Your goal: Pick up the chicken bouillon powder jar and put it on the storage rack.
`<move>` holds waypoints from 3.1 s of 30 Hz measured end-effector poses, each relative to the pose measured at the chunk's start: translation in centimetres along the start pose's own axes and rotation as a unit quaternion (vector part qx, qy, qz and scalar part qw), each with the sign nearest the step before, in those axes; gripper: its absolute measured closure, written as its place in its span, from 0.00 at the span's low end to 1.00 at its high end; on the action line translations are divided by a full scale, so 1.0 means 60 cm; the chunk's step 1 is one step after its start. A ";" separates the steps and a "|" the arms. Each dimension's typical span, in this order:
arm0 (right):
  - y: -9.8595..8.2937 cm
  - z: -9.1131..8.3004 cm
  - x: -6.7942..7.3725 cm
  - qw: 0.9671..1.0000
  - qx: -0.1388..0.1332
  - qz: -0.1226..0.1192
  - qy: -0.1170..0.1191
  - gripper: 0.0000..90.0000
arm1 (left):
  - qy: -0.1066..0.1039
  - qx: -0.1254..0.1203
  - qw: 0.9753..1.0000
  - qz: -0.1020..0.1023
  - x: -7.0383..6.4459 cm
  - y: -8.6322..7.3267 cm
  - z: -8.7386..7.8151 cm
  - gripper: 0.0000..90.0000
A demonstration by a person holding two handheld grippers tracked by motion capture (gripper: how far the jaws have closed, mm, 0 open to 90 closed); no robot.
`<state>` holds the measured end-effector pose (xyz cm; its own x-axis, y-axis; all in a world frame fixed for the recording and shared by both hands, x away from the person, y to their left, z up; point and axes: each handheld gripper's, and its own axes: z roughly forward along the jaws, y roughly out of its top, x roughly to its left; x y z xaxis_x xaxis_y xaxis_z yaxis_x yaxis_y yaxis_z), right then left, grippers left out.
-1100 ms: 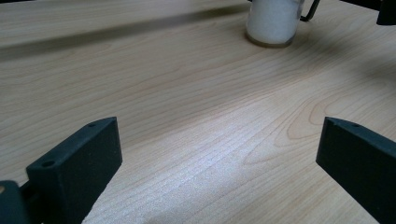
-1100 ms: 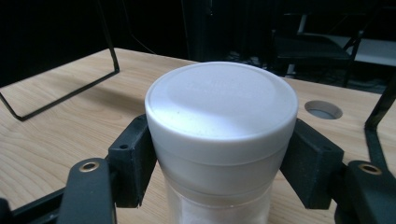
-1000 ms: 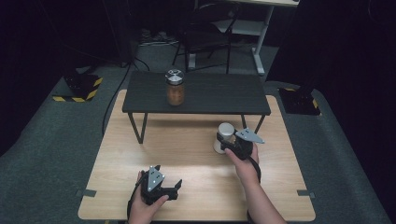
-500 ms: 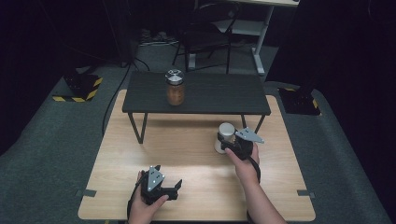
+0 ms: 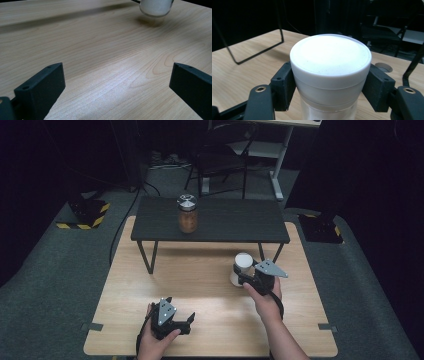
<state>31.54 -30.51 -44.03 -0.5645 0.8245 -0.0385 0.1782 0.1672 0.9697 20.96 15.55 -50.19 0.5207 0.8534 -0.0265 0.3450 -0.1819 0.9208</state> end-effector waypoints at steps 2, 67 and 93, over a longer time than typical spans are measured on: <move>-0.003 -0.008 0.004 1.000 -0.007 -0.001 0.003 0.37 | -0.001 0.000 1.000 -0.001 0.001 0.000 0.000 0.00; 0.150 -0.118 0.039 0.996 -0.082 -0.022 0.026 0.37 | -0.002 -0.002 1.000 -0.005 0.002 -0.001 0.000 0.00; 0.243 -0.078 0.020 0.997 -0.080 -0.007 -0.019 0.37 | -0.005 -0.004 1.000 -0.008 0.007 -0.003 -0.002 0.00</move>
<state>29.72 -29.63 -28.84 -0.5354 0.8426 -0.0584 0.0383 0.0933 0.9949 21.04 16.01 -50.33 0.5222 0.8516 -0.0454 0.3471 -0.1635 0.9235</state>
